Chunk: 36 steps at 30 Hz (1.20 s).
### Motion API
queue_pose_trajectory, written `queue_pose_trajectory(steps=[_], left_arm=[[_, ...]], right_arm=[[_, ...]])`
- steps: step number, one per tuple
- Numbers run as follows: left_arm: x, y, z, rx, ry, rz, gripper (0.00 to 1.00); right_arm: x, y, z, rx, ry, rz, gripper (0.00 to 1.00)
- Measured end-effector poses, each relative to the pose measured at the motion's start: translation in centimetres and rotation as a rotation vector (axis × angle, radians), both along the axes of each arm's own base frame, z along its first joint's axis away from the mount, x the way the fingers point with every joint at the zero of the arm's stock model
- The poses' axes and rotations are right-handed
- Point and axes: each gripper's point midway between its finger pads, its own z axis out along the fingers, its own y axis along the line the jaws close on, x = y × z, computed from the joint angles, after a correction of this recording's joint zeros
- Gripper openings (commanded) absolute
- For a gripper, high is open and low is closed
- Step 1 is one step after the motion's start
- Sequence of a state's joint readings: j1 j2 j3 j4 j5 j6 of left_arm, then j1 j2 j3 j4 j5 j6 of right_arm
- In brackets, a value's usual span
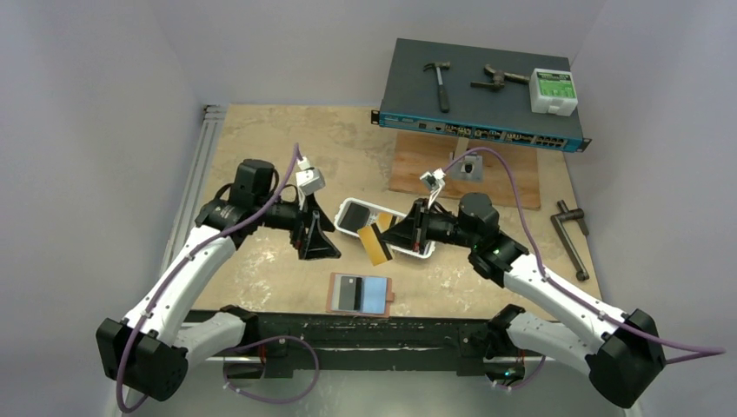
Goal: Put the credit cards into the card holder
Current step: Pick up the credit card from the storage box.
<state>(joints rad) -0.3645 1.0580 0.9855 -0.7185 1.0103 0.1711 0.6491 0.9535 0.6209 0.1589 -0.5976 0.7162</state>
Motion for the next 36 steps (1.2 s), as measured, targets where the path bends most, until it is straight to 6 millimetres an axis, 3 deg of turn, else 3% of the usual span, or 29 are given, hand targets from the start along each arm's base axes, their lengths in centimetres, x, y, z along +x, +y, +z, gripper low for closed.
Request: queue_pose_trajectory(steps=[3,8,13,23,25,29,36], left_arm=[[0.5,-0.3,0.3,-0.067,0.089,0.036,0.98],[1.0,-1.1,1.0,-0.152,0.213,0.053,0.78],[1.2,-1.7,2.2,-0.210,0.274,0.044,0.69],[0.7,-1.9,3.2,-0.247,0.303,0.011,0.47],[0.7,-1.8,3.3,-0.251,0.301,0.007,0.39],[0.8,-1.7,3.5,-0.255,0.312,0.011,0.15],[1.1,-1.5,3.5,-0.259,0.316,0.026,0.13]], right_arm=[[0.5,0.6,0.8,0.054,-0.003,-0.012,0.00],[0.3,2.3,2.4,0.121,-0.041,-0.007,0.00],[-0.7,4.5,2.6,0.153,-0.045,-0.002,0.00],[1.0,4.3,3.8,0.207,-0.077,-0.122,0.00],[1.3,4.1,4.0,0.213,-0.083,-0.144,0.00],[1.7,4.0,4.6,0.233,-0.097,-0.169,0.00],[1.5,4.9,5.4,0.274,-0.110,-0.161,0.00]])
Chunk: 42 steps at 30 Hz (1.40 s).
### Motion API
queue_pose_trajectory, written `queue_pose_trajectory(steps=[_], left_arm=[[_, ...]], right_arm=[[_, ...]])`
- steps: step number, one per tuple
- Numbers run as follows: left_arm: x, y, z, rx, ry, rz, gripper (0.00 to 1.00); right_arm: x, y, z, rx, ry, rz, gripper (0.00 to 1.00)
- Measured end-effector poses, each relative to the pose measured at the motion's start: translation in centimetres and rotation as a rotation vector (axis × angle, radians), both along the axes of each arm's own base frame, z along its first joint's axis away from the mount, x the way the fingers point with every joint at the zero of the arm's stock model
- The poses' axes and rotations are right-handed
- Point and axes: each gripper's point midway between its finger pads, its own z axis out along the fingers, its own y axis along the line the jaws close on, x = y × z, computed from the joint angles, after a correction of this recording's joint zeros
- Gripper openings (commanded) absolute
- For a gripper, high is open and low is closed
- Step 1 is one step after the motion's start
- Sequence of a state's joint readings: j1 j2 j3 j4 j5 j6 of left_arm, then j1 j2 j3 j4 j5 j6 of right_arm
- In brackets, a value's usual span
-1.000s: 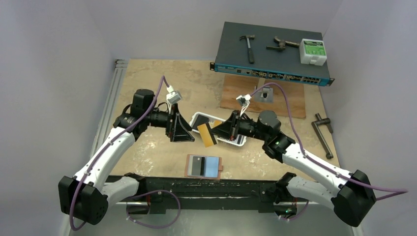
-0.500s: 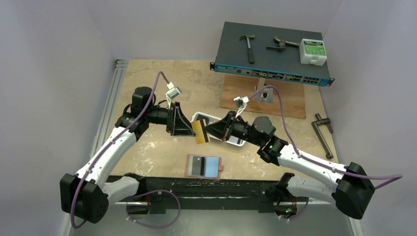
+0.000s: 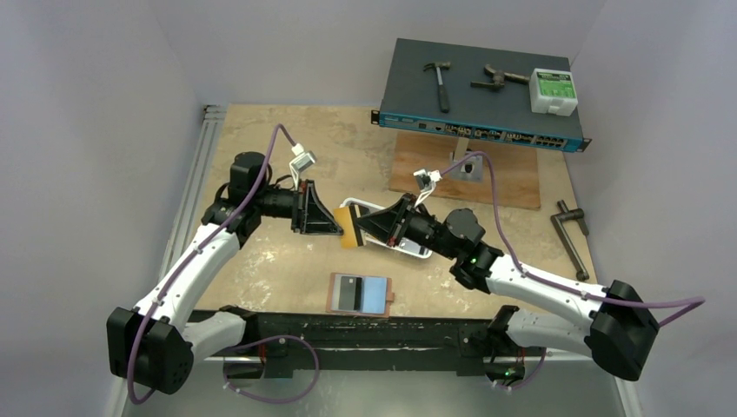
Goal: Put the credit cards into the card holder
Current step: Pick up the credit card from the storage box.
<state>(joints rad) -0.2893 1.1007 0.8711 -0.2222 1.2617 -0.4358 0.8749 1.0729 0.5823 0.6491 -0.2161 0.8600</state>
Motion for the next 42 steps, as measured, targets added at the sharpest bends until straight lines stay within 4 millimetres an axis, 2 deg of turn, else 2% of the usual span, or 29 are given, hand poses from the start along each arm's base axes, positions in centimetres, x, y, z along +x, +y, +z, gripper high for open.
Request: queue_pose_trajectory(steps=[4,5,6,10,15,21,23,26,28,30,31,33,35,38,42], left_arm=[[0.1,0.2,0.1,-0.004,0.015,0.005,0.11],[0.2,0.3,0.2,-0.007,0.015,0.006,0.03],[0.2,0.3,0.2,-0.009,0.016,0.006,0.00],[0.1,0.5,0.5,-0.019,0.018,-0.001,0.00],[0.0,0.6,0.6,-0.024,0.020,-0.007,0.00],[0.3,0.9,0.5,-0.024,0.022,0.006,0.00],[0.3,0.9,0.5,-0.022,0.026,0.007,0.00],[0.3,1.0,0.4,-0.021,0.030,0.009,0.00],[0.3,1.0,0.4,-0.020,0.029,0.008,0.00],[0.3,1.0,0.3,-0.019,0.031,0.009,0.00],[0.3,1.1,0.3,-0.019,0.030,0.009,0.05],[0.3,1.2,0.1,-0.012,0.027,0.011,0.25],[0.3,1.3,-0.2,0.007,0.014,0.019,0.38],[0.4,1.6,-0.6,0.059,-0.024,0.042,0.45],[0.7,2.3,-1.8,0.144,-0.107,0.061,0.46]], right_arm=[[-0.4,0.8,-0.4,0.001,0.008,0.012,0.00],[-0.5,0.9,-0.5,-0.001,0.008,0.016,0.00],[-0.6,1.0,-0.5,-0.002,0.009,0.020,0.00],[-0.7,1.1,-0.7,-0.005,0.012,0.020,0.00],[-0.9,1.2,-0.9,-0.012,0.009,0.028,0.18],[-1.8,1.8,-1.8,-0.033,0.013,0.095,0.21],[-2.2,2.2,-2.6,-0.051,0.023,0.128,0.20],[-2.6,2.8,-3.6,-0.074,0.039,0.175,0.09],[-2.7,3.3,-3.5,-0.075,0.038,0.201,0.00],[-2.9,3.6,-3.2,-0.072,0.031,0.222,0.00],[-3.0,3.7,-3.2,-0.072,0.032,0.231,0.00],[-3.1,3.8,-3.3,-0.077,0.035,0.237,0.00],[-3.3,3.6,-3.5,-0.087,0.037,0.239,0.00],[-3.4,2.9,-3.7,-0.123,0.041,0.219,0.00],[-3.4,1.1,-4.0,-0.185,0.051,0.157,0.00]])
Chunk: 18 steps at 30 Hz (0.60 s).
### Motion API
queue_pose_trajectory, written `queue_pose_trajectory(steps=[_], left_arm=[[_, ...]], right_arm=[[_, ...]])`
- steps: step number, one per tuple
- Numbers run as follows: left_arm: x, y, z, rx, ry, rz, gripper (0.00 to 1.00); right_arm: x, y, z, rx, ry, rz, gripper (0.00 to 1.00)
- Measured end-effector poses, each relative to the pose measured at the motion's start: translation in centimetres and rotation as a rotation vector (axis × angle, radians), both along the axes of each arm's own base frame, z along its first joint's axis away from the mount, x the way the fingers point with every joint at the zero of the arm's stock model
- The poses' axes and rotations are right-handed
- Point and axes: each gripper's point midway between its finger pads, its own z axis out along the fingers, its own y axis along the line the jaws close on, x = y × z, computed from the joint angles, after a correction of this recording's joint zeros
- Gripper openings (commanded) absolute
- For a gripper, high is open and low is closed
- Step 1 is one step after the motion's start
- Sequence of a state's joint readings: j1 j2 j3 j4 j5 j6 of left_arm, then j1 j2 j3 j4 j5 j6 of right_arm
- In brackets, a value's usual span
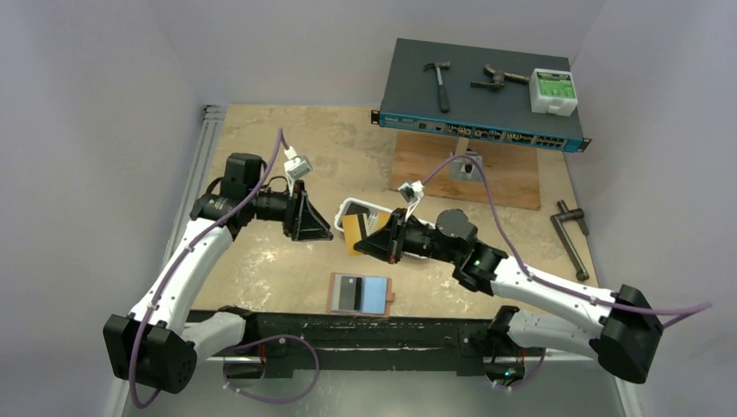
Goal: Put the credit cards into the card holder
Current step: Pick up the credit card from the storage box, then insert the credit card into the card holder.
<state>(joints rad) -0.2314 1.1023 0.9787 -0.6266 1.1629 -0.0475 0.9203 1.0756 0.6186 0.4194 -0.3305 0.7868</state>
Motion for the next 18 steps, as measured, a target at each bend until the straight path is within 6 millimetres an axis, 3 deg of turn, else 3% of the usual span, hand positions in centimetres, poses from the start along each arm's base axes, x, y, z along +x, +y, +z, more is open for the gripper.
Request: queue_pose_trajectory(steps=[5,9,14,18], left_arm=[[1.7,2.2,-2.7,0.211,-0.194,0.033,0.44],[3.5,3.8,-2.7,0.342,-0.367,0.043,0.45],[3.5,3.7,-3.0,0.353,-0.439,-0.002,0.45],[2.3,2.8,-6.3,0.413,-0.500,-0.121,0.46]], right_arm=[[-0.7,-3.3,-2.5,-0.076,0.038,-0.075,0.00],[-1.2,-5.4,-5.1,-0.143,0.092,-0.130,0.00],[-2.0,-6.6,-8.4,-0.215,0.168,-0.149,0.00],[-3.0,-7.7,-12.1,-0.286,0.252,-0.148,0.00]])
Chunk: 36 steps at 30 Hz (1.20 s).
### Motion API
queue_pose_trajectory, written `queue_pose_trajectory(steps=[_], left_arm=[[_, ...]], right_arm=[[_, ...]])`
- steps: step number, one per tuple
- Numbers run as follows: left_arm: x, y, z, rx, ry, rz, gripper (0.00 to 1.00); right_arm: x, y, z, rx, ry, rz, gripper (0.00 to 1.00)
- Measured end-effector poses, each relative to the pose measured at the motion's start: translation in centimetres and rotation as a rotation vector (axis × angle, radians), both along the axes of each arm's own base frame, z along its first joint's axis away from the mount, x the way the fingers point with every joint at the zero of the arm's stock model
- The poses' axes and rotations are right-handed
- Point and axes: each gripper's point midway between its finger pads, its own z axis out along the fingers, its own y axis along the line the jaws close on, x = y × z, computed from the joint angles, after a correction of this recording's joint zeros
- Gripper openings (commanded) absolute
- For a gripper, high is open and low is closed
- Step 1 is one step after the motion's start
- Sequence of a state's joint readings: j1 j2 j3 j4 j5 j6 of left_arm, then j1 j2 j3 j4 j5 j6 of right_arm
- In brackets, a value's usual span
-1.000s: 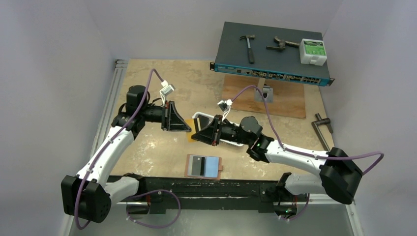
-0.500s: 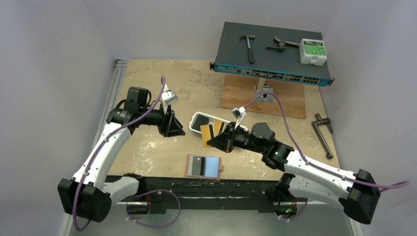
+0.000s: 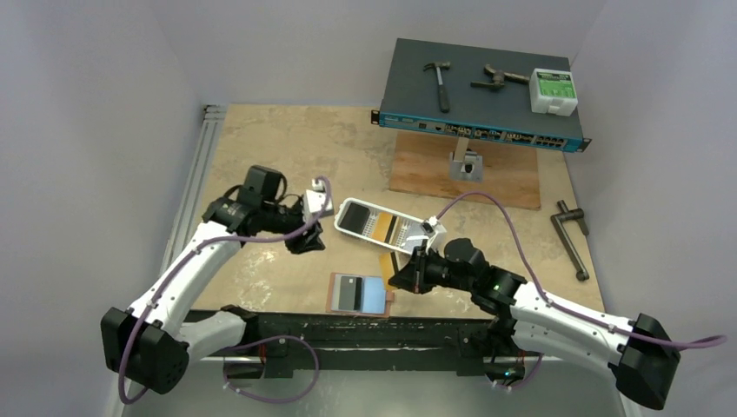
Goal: Put the credit cards into the card holder
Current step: Insert the credit card into the card holder.
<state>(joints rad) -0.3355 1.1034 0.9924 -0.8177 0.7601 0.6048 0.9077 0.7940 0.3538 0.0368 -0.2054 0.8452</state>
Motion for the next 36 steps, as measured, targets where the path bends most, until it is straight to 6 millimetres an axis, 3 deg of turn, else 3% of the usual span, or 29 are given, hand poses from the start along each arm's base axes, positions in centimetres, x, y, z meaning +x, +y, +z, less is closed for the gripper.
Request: queue_pose_trajectory(steps=[7,12,16,22,29,36], left_arm=[[-3.0,0.8,-9.9,0.294,-0.074,-0.211,0.47],[-2.5,0.9,-13.2,0.425,-0.163,-0.309,0.47],[-1.6,-0.1,-14.0,0.457,-0.241,-0.350,0.47],[-1.3,-1.5,-14.2,0.462,-0.316,-0.388,0.47],[-1.7,-0.9,-15.4,0.495,-0.320,-0.398,0.47],[-1.4,-1.1,-15.2,0.490,-0.346,-0.390,0.47]], right_arm=[[-2.2,-1.2,-3.4,-0.063,0.124,0.031,0.00],[-4.6,-2.3,-6.8,-0.109,0.251,0.064,0.00],[-5.8,-2.9,-8.3,-0.141,0.318,0.083,0.00],[-6.3,-2.8,-8.3,-0.132,0.341,0.101,0.00],[-6.6,-2.7,-9.1,-0.147,0.373,0.115,0.00],[-6.6,-2.6,-9.5,-0.154,0.381,0.116,0.00]])
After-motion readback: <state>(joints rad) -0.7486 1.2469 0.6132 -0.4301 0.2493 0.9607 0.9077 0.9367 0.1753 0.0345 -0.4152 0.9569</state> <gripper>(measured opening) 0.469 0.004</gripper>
